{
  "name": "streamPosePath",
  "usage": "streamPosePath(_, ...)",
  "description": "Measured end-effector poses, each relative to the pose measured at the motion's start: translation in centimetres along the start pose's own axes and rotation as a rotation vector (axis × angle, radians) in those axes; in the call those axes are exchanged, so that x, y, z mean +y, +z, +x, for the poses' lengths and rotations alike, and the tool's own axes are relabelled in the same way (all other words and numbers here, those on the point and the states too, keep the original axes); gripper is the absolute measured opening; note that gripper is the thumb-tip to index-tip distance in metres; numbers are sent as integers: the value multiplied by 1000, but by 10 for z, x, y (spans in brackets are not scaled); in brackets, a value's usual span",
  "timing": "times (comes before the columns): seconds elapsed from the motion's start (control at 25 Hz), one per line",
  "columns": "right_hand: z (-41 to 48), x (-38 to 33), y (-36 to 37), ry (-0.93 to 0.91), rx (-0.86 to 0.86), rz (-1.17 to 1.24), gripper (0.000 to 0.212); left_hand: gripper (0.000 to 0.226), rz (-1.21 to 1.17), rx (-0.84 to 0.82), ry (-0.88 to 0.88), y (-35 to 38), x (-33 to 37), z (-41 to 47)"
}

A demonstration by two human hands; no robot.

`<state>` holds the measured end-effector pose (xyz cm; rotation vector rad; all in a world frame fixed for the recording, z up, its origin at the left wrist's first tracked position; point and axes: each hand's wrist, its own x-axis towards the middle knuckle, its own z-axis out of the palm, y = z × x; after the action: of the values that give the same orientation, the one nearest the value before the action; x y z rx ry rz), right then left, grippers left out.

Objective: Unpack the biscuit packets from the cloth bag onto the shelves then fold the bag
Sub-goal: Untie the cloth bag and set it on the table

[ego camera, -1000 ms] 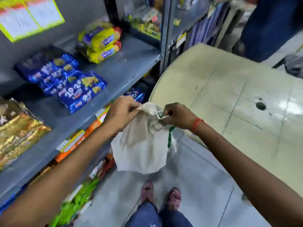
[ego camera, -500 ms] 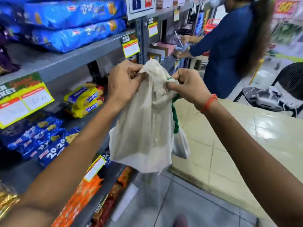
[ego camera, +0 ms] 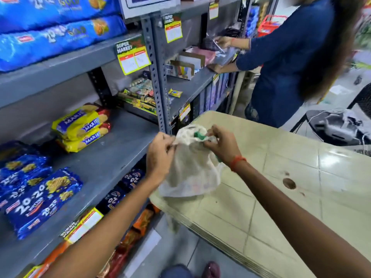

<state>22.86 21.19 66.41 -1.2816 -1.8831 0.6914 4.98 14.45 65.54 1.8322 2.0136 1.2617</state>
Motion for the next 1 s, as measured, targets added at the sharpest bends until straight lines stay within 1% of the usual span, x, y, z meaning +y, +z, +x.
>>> streamPosePath(0.04, -7, 15, 9, -4, -5, 7, 20, 11, 28, -41, -26, 13, -14, -14)
streamPosePath(0.12, -21, 46, 29, -28, -72, -61, 19, 14, 93, -149, -86, 39, -41, -34)
streamPosePath(0.2, -43, 75, 49, -68, -155, -191, 25, 19, 180, -350, -176, 58, -61, -45)
streamPosePath(0.28, -65, 100, 58, -132, -209, -280, 33, 34, 267, -584, -212, 67, -72, -48)
streamPosePath(0.32, -73, 110, 57, -148, -204, -274, 36, 44, 313, -666, -221, 66, -72, -47)
streamPosePath(0.36, -79, 114, 53, -125, -176, -243, 38, 55, 361, -681, -203, 64, -72, -46)
streamPosePath(0.4, -80, 113, 48, -76, -126, -207, 38, 65, 395, -633, -165, 61, -70, -44)
streamPosePath(0.44, -79, 111, 43, -32, -75, -186, 38, 71, 398, -542, -118, 59, -65, -40)
streamPosePath(0.48, -74, 110, 40, -9, -50, -198, 39, 73, 368, -452, -66, 59, -61, -35)
streamPosePath(0.52, -69, 110, 40, -18, -62, -245, 42, 72, 319, -400, -15, 63, -57, -29)
streamPosePath(0.56, -65, 110, 42, -56, -100, -311, 46, 70, 275, -405, 31, 68, -53, -23)
streamPosePath(0.6, -61, 112, 46, -111, -135, -369, 47, 69, 254, -450, 76, 74, -50, -18)
streamPosePath(0.68, -53, 117, 52, -217, -162, -442, 43, 66, 283, -575, 155, 90, -48, -11)
streamPosePath(0.76, -51, 120, 56, -251, -157, -476, 37, 49, 307, -609, 206, 100, -52, -8)
streamPosePath(0.84, -54, 120, 60, -231, -131, -456, 29, 32, 277, -560, 244, 103, -59, -9)
streamPosePath(0.92, -55, 120, 61, -206, -109, -409, 22, 23, 202, -458, 255, 100, -62, -9)
streamPosePath(0.96, -54, 122, 58, -206, -90, -401, 22, 23, 170, -403, 215, 96, -64, -8)
streamPosePath(1.0, -54, 127, 53, -197, -59, -403, 23, 26, 147, -351, 132, 90, -67, -5)
